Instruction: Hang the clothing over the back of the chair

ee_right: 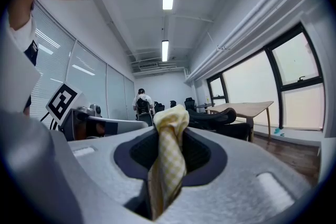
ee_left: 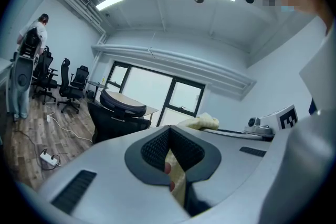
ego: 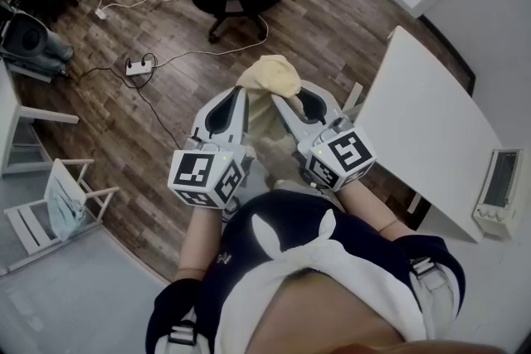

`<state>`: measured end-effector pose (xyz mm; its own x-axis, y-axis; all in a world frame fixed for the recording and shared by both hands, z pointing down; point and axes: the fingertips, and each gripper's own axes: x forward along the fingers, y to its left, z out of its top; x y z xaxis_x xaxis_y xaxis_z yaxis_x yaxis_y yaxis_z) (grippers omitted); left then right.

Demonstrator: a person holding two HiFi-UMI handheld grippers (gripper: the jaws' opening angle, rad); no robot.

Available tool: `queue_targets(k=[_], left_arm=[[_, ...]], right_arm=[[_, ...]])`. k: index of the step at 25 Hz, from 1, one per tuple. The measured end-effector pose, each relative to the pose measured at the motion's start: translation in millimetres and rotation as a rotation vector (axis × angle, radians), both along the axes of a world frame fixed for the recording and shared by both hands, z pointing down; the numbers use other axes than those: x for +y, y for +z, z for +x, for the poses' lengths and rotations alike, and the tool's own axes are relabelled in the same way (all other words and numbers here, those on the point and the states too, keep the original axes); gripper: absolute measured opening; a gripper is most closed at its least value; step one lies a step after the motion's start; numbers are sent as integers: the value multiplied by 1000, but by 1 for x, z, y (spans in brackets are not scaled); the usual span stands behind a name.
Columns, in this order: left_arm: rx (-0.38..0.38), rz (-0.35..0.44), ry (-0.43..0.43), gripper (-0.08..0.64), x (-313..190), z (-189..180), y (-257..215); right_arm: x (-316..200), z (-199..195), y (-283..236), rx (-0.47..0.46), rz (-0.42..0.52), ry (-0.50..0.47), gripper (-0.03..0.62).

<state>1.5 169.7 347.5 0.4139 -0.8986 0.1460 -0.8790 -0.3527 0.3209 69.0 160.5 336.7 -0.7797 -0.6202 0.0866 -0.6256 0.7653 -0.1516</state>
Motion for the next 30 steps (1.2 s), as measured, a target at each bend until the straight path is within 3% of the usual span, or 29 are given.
queue_targets(k=[15, 30], left_arm=[[9, -7, 62, 6, -61, -66, 12], [37, -29, 95, 6, -107, -86, 23]], right_arm=[[-55, -52, 5, 4, 14, 69, 104], [-100, -68, 10, 22, 8, 106, 104]])
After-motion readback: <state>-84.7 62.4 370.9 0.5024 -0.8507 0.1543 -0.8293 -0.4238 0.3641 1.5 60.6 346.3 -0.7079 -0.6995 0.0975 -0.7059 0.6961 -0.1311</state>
